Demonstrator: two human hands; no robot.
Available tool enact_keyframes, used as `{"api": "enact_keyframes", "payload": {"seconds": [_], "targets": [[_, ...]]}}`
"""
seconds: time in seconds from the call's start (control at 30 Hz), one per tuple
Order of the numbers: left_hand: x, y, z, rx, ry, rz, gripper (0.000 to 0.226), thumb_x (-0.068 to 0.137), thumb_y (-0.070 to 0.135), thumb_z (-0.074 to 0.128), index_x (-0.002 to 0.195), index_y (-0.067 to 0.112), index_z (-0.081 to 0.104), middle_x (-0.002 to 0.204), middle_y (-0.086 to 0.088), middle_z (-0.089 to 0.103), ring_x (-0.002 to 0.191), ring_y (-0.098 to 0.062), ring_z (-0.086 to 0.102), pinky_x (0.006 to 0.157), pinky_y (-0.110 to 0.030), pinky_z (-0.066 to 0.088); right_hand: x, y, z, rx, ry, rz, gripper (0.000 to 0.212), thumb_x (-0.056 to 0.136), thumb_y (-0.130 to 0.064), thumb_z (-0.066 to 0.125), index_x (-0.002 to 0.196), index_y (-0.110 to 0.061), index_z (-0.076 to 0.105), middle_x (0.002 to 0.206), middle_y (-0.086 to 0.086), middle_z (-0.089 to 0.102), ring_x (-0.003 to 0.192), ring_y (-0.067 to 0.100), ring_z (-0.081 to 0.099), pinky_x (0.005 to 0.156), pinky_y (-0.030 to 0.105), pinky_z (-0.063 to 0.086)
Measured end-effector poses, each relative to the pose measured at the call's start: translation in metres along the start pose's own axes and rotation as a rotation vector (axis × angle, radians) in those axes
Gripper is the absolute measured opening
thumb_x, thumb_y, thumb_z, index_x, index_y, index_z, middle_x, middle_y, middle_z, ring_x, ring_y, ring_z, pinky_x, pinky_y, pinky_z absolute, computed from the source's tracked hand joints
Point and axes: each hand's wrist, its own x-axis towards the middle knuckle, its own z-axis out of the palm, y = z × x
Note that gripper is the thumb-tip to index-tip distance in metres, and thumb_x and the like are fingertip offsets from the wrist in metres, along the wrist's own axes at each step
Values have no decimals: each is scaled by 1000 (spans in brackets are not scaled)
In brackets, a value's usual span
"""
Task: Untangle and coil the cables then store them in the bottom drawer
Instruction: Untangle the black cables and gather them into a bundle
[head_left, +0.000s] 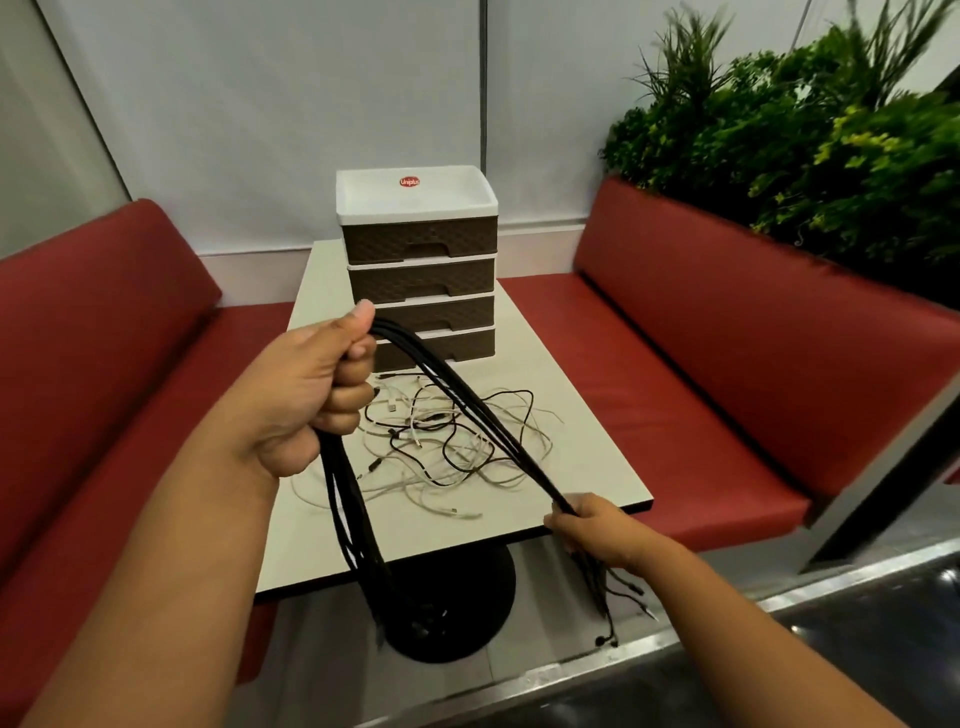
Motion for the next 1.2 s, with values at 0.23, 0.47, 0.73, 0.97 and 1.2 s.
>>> {"api": "enact_keyframes", "payload": {"seconds": [0.23,0.47,0.73,0.97,1.2], "targets": [[3,-8,-10,107,177,36,41,97,47,48,66,23,36,52,10,21,38,-2,15,37,-11,11,-20,12,-49,43,1,0,21,90,-28,65,77,-19,51,61,-3,42,55,14,41,57,30,34],[4,-37,2,88,375,-28,37,94,47,56,73,19,46,45,12,26,34,-2,18,36,-10,14,-54,-82,-89,373,-17,-262,24,101,-26,43,81,-13,44,61,-2,29,51,11,22,52,26,23],[0,-59,78,-16,189,-120,60,67,66,65,85,9,64,51,8,25,42,-5,18,39,-16,13,-66,-169,-31,70,-70,-400,25,105,-26,39,83,-15,45,65,-2,39,54,11,33,51,30,29],[9,-61,80,-32,258,-106,30,89,37,67,71,19,52,52,3,37,41,-7,27,39,-16,15,-65,-178,-5,-248,-132,-564,16,104,-25,40,117,-21,48,70,-10,48,61,5,45,62,26,39],[24,-39,63,60,406,197,35,97,31,57,66,16,52,45,5,30,37,-10,22,39,-16,17,-49,-140,0,108,-176,-599,28,104,-28,39,80,-14,39,65,5,39,55,18,41,55,27,37]]}}
